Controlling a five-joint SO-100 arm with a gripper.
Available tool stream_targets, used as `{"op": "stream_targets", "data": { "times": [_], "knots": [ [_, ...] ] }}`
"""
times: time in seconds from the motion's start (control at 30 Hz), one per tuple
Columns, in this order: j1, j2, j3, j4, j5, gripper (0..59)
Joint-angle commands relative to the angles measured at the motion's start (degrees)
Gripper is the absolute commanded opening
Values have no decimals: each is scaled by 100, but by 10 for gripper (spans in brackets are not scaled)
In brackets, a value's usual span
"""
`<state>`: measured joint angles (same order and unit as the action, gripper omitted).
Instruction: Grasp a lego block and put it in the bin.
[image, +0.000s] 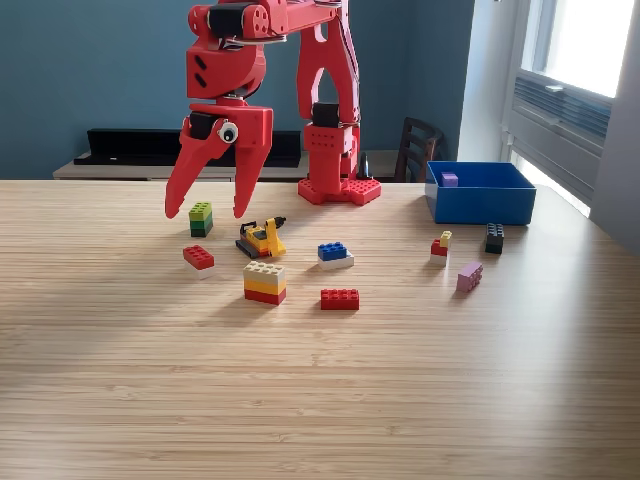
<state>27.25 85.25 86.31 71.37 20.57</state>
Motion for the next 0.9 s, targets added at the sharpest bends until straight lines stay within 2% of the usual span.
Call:
{"op": "stream_targets", "data": {
  "times": [0.03,0.6,0.8,0.9],
  "knots": [
    [53,554,44,-158,26,378],
    [325,527,229,-281,246,358],
    [510,475,220,-492,431,323],
    [519,123,44,-492,448,314]
  ]
}}
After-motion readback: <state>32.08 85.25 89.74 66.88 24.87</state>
